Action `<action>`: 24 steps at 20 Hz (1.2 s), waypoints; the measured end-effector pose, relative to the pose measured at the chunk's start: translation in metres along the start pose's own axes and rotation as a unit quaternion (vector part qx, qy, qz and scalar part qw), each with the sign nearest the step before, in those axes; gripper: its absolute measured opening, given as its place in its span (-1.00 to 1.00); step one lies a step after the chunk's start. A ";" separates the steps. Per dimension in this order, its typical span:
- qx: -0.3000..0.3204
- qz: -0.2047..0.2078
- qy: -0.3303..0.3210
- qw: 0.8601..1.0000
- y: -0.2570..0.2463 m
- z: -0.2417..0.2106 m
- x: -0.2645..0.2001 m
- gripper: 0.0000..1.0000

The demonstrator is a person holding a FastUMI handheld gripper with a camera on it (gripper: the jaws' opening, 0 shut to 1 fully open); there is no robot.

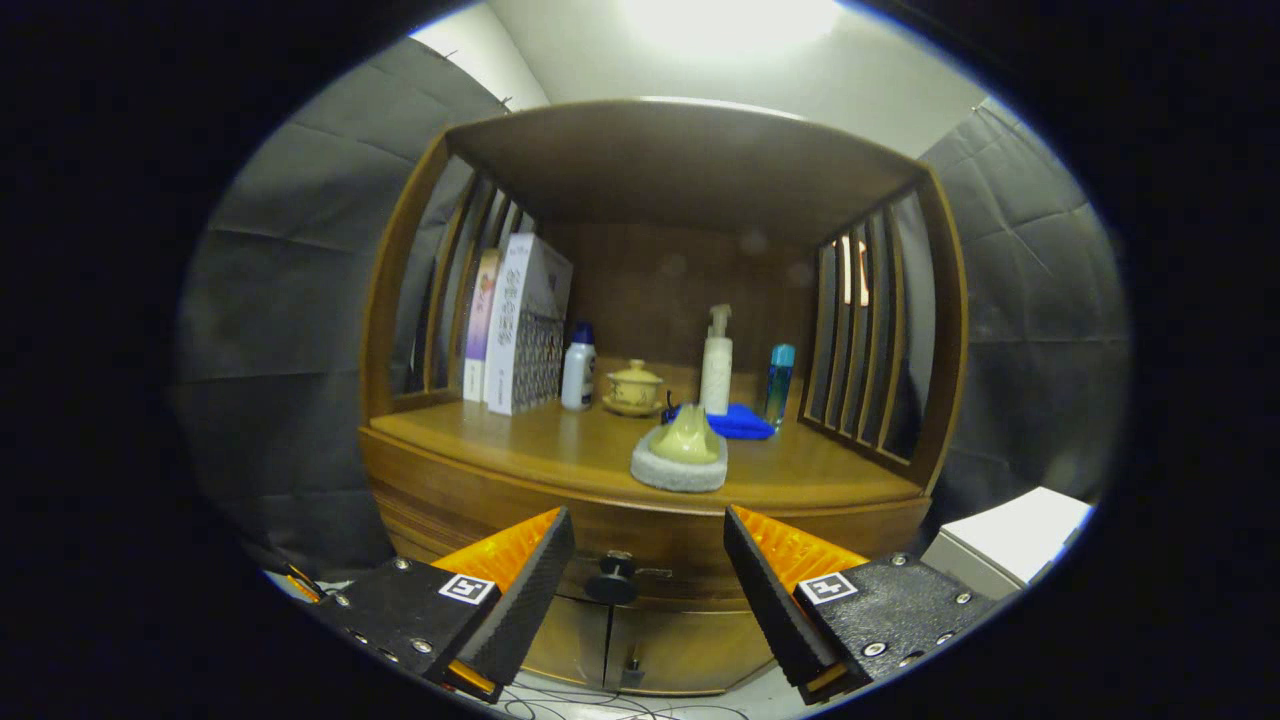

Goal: Pull open the drawer, take out the items inside it, and place them on the countertop above the cabinet.

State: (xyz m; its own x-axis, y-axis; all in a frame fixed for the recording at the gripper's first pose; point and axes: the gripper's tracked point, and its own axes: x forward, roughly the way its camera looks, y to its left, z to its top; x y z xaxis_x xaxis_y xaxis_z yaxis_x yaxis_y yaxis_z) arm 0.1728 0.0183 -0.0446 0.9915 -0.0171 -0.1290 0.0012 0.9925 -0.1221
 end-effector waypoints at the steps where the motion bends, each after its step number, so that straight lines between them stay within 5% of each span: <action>1: 0.004 0.000 -0.007 1.000 0.001 0.012 -0.010 0.89; 9: 0.046 0.019 -0.040 0.998 0.021 0.070 -0.104 0.89; 24: 0.051 0.070 -0.067 0.994 0.049 0.091 -0.225 0.89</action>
State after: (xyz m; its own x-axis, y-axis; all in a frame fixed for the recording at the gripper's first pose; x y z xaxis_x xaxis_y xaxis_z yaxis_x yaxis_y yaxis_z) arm -0.0387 0.0818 0.0685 0.9914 0.1311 -0.0042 -0.1311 0.9913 -0.0105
